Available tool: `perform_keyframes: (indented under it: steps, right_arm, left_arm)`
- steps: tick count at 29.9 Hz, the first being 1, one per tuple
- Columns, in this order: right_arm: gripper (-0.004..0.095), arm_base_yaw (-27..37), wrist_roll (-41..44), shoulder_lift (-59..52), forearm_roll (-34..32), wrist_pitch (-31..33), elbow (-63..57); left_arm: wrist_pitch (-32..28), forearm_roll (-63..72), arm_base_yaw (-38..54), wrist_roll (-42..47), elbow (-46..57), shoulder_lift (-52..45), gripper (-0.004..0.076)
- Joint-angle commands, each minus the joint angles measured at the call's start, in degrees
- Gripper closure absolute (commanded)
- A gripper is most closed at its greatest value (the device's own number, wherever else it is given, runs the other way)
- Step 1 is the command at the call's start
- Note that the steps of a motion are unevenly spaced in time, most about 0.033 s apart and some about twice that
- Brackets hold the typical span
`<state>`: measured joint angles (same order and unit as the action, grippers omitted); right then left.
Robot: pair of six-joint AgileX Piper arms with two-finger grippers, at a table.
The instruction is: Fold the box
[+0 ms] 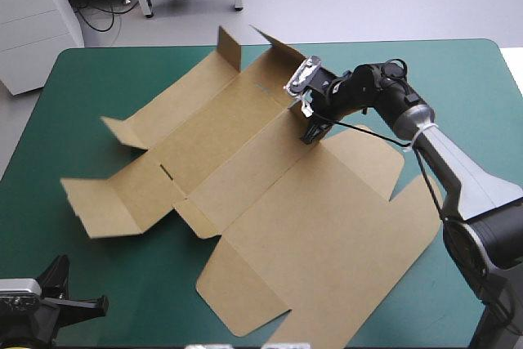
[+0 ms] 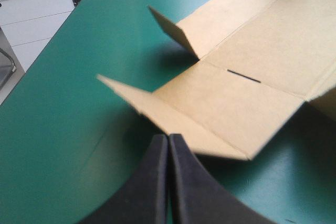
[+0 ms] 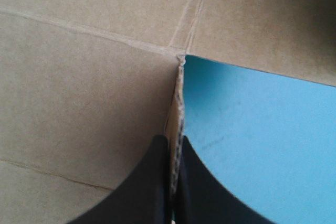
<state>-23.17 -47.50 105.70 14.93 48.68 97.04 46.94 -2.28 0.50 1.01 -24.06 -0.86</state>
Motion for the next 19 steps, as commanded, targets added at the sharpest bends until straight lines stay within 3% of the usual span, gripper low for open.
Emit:
perform_keyframes:
  steps: [1,10,19]
  right_arm:
    - [0.0931,-1.65,-12.87,-1.31,0.39,-4.68,4.07]
    - [0.0931,-3.28,-27.11,1.92,4.35,-6.59,4.07]
    - [0.0901,-3.52,-27.98,3.81,6.91,-6.08,3.85]
  left_arm:
    - [-4.23,0.34,-0.23,0.24,-1.14,-0.84,0.0756]
    - [-4.23,0.34,-0.23,0.24,-1.14,-0.84,0.0756]
    - [-4.23,0.34,-0.23,0.24,-1.14,-0.84,0.0756]
